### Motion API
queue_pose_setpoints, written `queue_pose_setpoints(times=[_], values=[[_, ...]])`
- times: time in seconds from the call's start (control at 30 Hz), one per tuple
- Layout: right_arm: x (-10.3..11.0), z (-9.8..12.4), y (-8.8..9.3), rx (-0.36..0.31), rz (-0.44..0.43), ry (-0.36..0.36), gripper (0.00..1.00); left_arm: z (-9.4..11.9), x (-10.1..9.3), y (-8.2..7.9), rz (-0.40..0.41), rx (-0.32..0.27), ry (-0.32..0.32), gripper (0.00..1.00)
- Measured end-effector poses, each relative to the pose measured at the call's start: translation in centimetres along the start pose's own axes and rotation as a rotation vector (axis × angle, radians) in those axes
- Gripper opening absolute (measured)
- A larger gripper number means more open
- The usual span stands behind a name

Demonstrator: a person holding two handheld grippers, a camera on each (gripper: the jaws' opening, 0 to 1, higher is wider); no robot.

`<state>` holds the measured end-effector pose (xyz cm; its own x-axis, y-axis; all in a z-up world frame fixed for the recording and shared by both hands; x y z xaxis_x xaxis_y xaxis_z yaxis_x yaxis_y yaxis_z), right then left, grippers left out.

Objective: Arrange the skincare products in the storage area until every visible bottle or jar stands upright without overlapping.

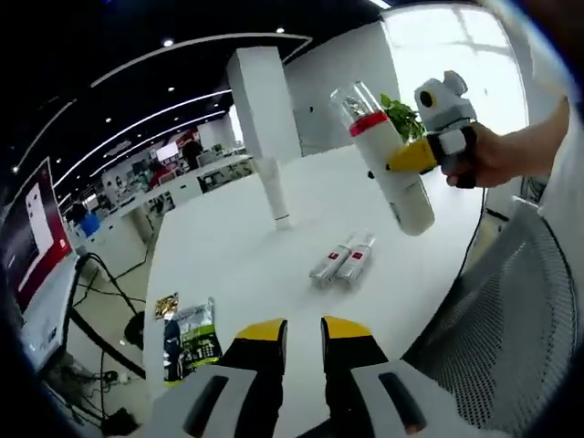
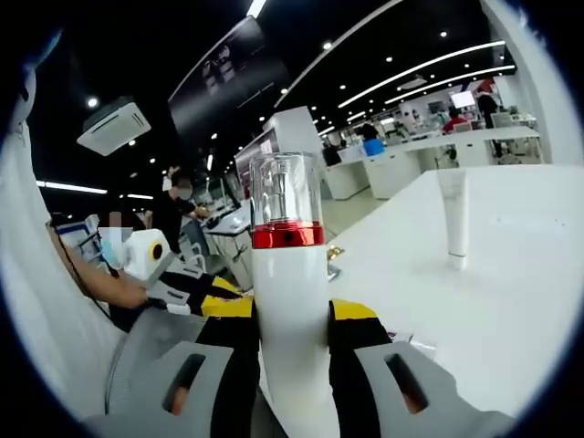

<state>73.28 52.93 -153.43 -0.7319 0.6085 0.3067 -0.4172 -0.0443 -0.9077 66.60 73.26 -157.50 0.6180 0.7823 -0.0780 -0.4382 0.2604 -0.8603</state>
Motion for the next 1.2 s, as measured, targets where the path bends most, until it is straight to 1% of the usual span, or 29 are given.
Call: queue_pose_setpoints(times=[0.03,0.07,0.1,0.13,0.17,0.2,0.27,0.33,0.37,0.43,0.47,0.5,0.57,0.6,0.63,0.67,0.73,0.8,0.83,0.87,0.9,0.93,0.97,1.0,1.03,1.07,1.17,1.2], values=[[0.0,0.0,0.0,0.001,0.0,-0.001,0.25,0.2,0.1,-0.1,0.021,-0.015,-0.009,0.16],[0.1,-0.1,0.2,0.004,0.001,-0.002,0.25,0.4,-0.1,-0.2,0.056,-0.03,-0.003,0.16],[0.1,-0.1,0.3,0.007,0.001,-0.004,0.25,0.5,-0.2,-0.3,0.046,-0.03,0.002,0.17],[0.2,-0.2,0.4,0.01,0.004,-0.01,0.25,0.5,-0.4,-0.5,0.05,-0.044,0.009,0.17],[0.2,-0.2,0.4,0.01,0.005,-0.01,0.25,0.4,-0.8,-0.7,0.065,-0.063,0.024,0.17],[0.4,-0.3,0.5,0.007,0.01,-0.016,0.25,0.6,-1.5,-1.3,0.097,-0.087,0.04,0.17],[0.6,-0.3,0.5,0.007,0.013,-0.023,0.25,0.3,-1.8,-1.6,0.111,-0.094,0.042,0.17],[0.7,-0.3,0.5,0.004,0.01,-0.03,0.25,-0.2,-2.6,-1.8,0.08,-0.07,0.042,0.18],[0.9,-0.4,0.6,0.003,0.012,-0.033,0.25,-0.5,-3.2,-2.1,0.074,-0.078,0.067,0.18],[1.2,-0.4,0.7,0.008,0.016,-0.04,0.25,-1.1,-4.5,-2.9,0.104,-0.11,0.141,0.2],[1.3,-0.3,0.7,0.009,0.022,-0.042,0.25,-1.3,-5.0,-3.3,0.103,-0.124,0.168,0.24],[1.4,-0.3,0.7,0.009,0.026,-0.046,0.25,-1.6,-5.8,-3.7,0.119,-0.143,0.218,0.28],[1.6,-0.1,0.8,0.007,0.03,-0.05,0.25,-2.1,-6.6,-4.3,0.148,-0.173,0.279,0.36],[1.7,0.0,0.8,0.006,0.029,-0.05,0.25,-2.3,-7.0,-4.5,0.181,-0.185,0.315,0.4],[1.8,0.1,0.9,0.004,0.027,-0.051,0.25,-2.6,-7.4,-4.6,0.23,-0.194,0.344,0.43],[1.8,0.3,0.9,0.001,0.024,-0.053,0.25,-2.8,-7.6,-4.7,0.248,-0.199,0.362,0.45],[2.2,0.7,0.9,-0.005,0.013,-0.063,0.25,-3.5,-8.0,-4.9,0.311,-0.23,0.405,0.46],[2.6,1.0,0.9,-0.009,0.003,-0.082,0.25,-3.9,-8.0,-4.9,0.382,-0.242,0.429,0.47],[2.7,1.1,0.9,-0.01,0.001,-0.095,0.25,-4.0,-8.1,-5.1,0.402,-0.255,0.443,0.47],[3.0,1.2,0.6,-0.02,0.003,-0.113,0.25,-3.9,-8.7,-5.1,0.427,-0.251,0.492,0.48],[2.9,1.4,0.6,-0.014,-0.003,-0.109,0.25,-4.0,-8.5,-5.2,0.386,-0.264,0.482,0.47],[2.9,1.5,0.4,-0.022,-0.011,-0.121,0.25,-3.9,-8.8,-5.4,0.357,-0.296,0.486,0.46],[3.0,1.7,0.2,-0.03,-0.027,-0.133,0.25,-3.8,-8.9,-5.6,0.352,-0.316,0.495,0.47],[3.0,1.7,0.1,-0.037,-0.041,-0.142,0.25,-3.8,-9.1,-5.6,0.366,-0.326,0.508,0.47],[3.1,1.8,0.1,-0.041,-0.055,-0.153,0.25,-3.8,-9.2,-5.6,0.404,-0.334,0.525,0.47],[3.2,1.7,0.0,-0.04,-0.053,-0.157,0.25,-3.8,-9.2,-5.5,0.413,-0.334,0.532,0.47],[3.7,1.6,-0.2,-0.037,-0.056,-0.18,0.25,-3.7,-9.4,-5.5,0.39,-0.335,0.546,0.47],[4.2,1.5,-0.3,-0.039,-0.067,-0.206,0.25,-3.7,-9.4,-5.5,0.389,-0.339,0.553,0.47]])
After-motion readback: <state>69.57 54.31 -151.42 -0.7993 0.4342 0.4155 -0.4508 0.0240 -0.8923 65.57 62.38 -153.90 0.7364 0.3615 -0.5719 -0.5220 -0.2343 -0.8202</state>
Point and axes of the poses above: the point that each gripper's makers call its tool centre point, and the gripper's own axes: z roughly backward along the fingers, x roughly to its left, y roughly out of its underside, the point moved 5 cm from there along z, roughly backward along the fingers, and after that the axes turned 13 degrees about y, right-handed, at the moved point
